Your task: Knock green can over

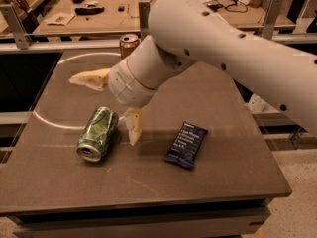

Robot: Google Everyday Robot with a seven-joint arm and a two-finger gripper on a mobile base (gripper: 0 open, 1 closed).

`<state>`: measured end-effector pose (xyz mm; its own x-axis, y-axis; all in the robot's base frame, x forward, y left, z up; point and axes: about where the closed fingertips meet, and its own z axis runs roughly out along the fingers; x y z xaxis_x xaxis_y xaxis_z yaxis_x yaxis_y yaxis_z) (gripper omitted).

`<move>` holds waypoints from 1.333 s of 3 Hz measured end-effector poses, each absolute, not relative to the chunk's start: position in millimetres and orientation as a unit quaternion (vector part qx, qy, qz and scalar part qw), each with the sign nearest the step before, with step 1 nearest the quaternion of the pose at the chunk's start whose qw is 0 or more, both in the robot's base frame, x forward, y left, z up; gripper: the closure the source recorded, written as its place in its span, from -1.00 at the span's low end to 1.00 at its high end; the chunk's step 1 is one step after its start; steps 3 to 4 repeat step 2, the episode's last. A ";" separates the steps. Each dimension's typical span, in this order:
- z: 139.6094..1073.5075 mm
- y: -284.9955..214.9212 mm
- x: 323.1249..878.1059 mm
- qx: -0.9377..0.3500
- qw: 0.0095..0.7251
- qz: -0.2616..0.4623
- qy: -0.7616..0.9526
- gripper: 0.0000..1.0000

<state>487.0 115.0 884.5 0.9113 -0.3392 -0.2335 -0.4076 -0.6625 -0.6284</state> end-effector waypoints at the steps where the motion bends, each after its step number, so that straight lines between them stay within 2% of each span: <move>1: 888.6 102.9 499.9 -0.850 0.408 0.158 0.293 -1.00; 2: 895.9 112.7 494.2 -0.828 0.423 0.200 0.308 -1.00; 4: 895.9 112.7 494.2 -0.828 0.423 0.200 0.308 -1.00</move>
Offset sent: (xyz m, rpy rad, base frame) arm 0.0112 -0.0113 0.0027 0.1420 0.2001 -0.0922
